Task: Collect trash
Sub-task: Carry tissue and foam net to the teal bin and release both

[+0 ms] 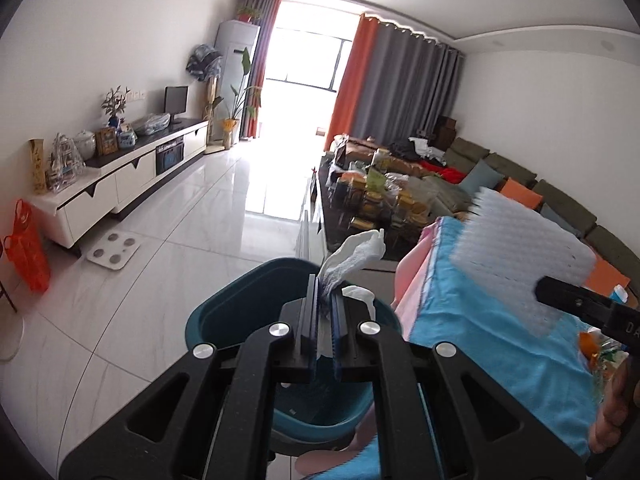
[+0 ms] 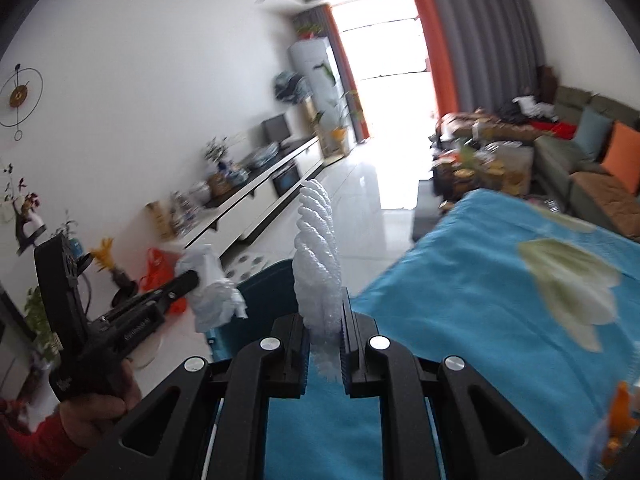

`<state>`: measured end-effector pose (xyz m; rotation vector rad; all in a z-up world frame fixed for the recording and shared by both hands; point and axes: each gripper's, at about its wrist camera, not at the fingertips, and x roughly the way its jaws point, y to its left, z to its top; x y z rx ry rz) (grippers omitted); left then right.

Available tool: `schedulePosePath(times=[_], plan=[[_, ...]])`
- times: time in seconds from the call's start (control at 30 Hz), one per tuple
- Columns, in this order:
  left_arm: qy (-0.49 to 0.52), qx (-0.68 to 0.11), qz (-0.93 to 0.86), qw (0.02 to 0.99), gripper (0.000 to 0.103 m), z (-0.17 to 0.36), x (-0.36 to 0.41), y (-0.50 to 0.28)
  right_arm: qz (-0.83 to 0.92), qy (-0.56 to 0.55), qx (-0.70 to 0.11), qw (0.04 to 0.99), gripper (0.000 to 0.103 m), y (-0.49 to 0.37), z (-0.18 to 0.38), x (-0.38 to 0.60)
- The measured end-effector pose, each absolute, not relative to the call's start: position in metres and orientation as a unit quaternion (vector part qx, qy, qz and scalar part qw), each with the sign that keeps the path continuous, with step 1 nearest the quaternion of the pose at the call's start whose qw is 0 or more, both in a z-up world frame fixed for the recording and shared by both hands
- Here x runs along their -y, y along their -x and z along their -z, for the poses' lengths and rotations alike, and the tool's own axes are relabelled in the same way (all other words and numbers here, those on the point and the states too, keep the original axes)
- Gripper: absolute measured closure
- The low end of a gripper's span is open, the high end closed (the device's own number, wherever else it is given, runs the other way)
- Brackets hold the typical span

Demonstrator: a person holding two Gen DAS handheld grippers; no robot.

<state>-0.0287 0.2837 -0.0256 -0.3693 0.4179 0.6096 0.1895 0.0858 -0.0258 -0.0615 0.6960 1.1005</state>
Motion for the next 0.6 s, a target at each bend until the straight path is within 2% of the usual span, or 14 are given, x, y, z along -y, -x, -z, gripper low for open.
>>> schedulePosePath(times=[0.17,0.5,0.57,0.6], plan=[[0.206,-0.234,-0.296,0.903,0.097,0.048,-0.309,0.023,-0.53,0.054,-0.383,0.754,0.092,-0.191,0.047,-0.151],[0.243,-0.291,-0.29,0.879,0.096,0.091,-0.335,-0.032,-0.511,0.118,-0.461,0.716,0.09,-0.209,0.089,-0.214],[0.244,-0.298,-0.288,0.877,0.087,0.097,-0.34,-0.039,-0.509,0.128,-0.47,0.709,0.087,-0.209,0.092,-0.224],[0.246,-0.299,-0.288,0.876,0.084,0.099,-0.34,-0.043,-0.51,0.13,-0.475,0.705,0.081,-0.208,0.093,-0.228]])
